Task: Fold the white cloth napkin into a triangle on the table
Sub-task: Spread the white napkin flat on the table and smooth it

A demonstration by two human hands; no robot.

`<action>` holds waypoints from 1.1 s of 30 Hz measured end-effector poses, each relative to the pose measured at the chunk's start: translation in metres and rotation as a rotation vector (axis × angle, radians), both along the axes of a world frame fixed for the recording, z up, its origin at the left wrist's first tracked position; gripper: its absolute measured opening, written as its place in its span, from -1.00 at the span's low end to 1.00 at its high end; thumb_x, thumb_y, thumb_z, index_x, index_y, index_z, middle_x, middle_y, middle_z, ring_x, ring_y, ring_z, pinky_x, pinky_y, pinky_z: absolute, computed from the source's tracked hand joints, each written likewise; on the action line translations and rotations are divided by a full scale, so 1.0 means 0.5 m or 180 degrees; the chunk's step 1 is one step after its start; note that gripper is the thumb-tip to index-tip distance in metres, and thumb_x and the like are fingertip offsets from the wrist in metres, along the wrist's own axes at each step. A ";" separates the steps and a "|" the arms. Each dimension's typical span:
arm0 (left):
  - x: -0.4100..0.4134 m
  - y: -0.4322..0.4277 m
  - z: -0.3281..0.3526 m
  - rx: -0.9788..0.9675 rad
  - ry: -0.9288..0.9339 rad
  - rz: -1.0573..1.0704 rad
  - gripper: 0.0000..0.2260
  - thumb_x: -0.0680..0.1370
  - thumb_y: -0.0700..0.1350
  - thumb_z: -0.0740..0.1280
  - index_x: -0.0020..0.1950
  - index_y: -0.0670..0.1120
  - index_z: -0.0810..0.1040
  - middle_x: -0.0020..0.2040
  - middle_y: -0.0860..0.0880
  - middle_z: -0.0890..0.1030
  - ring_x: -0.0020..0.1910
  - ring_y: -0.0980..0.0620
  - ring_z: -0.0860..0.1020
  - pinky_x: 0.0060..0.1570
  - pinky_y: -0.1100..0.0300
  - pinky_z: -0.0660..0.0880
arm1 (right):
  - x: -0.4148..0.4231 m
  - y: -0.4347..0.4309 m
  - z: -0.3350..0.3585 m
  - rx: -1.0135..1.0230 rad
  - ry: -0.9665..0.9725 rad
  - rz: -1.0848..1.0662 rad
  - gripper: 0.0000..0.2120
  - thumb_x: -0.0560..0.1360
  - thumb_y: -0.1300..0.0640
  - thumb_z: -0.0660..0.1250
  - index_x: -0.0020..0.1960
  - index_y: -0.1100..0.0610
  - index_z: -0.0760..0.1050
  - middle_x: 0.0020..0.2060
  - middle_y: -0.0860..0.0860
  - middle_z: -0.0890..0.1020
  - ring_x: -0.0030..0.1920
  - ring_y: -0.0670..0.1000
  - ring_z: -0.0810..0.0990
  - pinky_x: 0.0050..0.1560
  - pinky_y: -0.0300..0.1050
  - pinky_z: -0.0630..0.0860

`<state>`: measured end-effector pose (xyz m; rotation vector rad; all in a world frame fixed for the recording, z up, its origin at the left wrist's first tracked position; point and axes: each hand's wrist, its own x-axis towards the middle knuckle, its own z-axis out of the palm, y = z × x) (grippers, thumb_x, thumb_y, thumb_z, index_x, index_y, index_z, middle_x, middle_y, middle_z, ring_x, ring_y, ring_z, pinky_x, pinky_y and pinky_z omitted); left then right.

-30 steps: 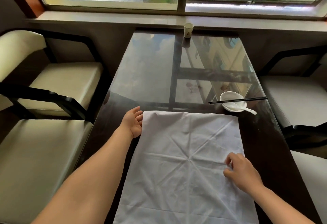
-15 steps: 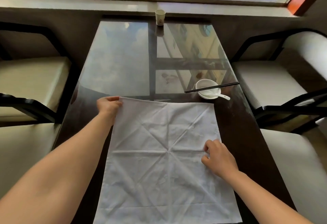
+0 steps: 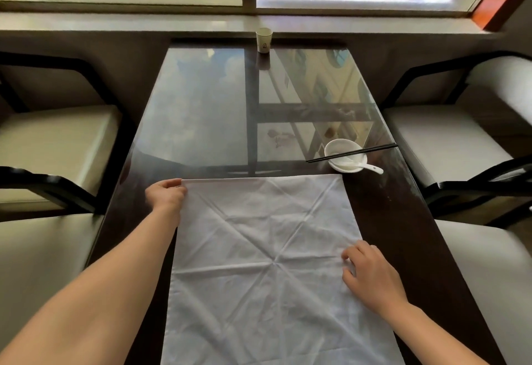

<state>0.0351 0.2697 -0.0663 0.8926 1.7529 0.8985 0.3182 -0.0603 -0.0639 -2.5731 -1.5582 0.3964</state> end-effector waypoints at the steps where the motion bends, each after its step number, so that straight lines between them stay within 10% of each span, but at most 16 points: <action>1: -0.003 0.001 -0.001 0.0025 -0.0031 -0.0011 -0.75 0.43 -0.36 0.48 0.09 -0.16 0.67 -0.01 -0.16 0.69 -0.03 -0.13 0.68 0.05 0.01 0.64 | -0.001 -0.001 -0.001 0.0016 -0.0008 -0.0008 -0.88 0.52 0.08 0.37 0.05 0.01 0.56 -0.03 -0.11 0.50 -0.08 -0.07 0.47 -0.26 -0.13 0.56; 7: -0.039 -0.061 0.024 0.0648 0.0989 -0.0837 -0.62 0.52 -0.23 0.41 0.34 -0.09 0.55 0.22 -0.14 0.59 0.18 -0.12 0.56 0.10 0.04 0.51 | -0.008 -0.039 0.003 0.0303 -0.0039 -0.0043 -0.80 0.43 0.16 0.51 0.05 0.06 0.62 -0.02 -0.05 0.58 -0.09 0.00 0.53 -0.33 -0.17 0.48; 12: -0.081 -0.278 0.004 0.1764 0.2294 -0.2786 -0.58 0.51 -0.13 0.47 0.36 -0.13 0.56 0.34 -0.25 0.50 0.34 -0.30 0.44 0.31 -0.14 0.39 | -0.028 -0.055 -0.004 0.0022 -0.0016 0.0450 -0.49 0.57 -0.09 0.35 0.50 -0.06 0.37 0.54 -0.03 0.31 0.54 0.08 0.25 0.43 0.07 0.32; 16: -0.085 -0.407 -0.053 0.1342 0.3118 -0.4128 -0.39 0.60 0.36 -0.04 0.60 0.24 -0.12 0.61 0.01 -0.28 0.59 -0.06 -0.33 0.55 -0.05 -0.27 | -0.055 -0.037 -0.021 -0.0583 -0.0028 0.0976 -0.38 0.63 -0.29 0.02 0.62 -0.17 -0.08 0.60 -0.16 -0.20 0.60 -0.01 -0.27 0.58 0.03 -0.21; 25: -0.175 -0.453 -0.069 0.0937 0.3581 -0.4067 -0.27 0.51 0.45 -0.30 0.59 0.12 -0.28 0.59 -0.02 -0.37 0.54 -0.03 -0.43 0.51 -0.05 -0.35 | -0.025 -0.130 -0.036 -0.0773 -0.0205 0.0704 -0.34 0.62 -0.34 -0.12 0.58 -0.12 -0.30 0.58 -0.14 -0.29 0.56 -0.05 -0.38 0.57 0.01 -0.28; 33: -0.287 -0.611 -0.040 0.0171 0.3456 -0.3484 -0.22 0.47 0.45 -0.31 0.59 0.07 -0.28 0.60 -0.10 -0.32 0.58 -0.06 -0.30 0.55 0.02 -0.16 | -0.050 -0.283 -0.027 -0.0617 -0.0116 -0.0087 -0.34 0.61 -0.28 0.12 0.61 -0.04 0.09 0.62 0.00 0.06 0.61 0.04 -0.03 0.55 0.01 0.06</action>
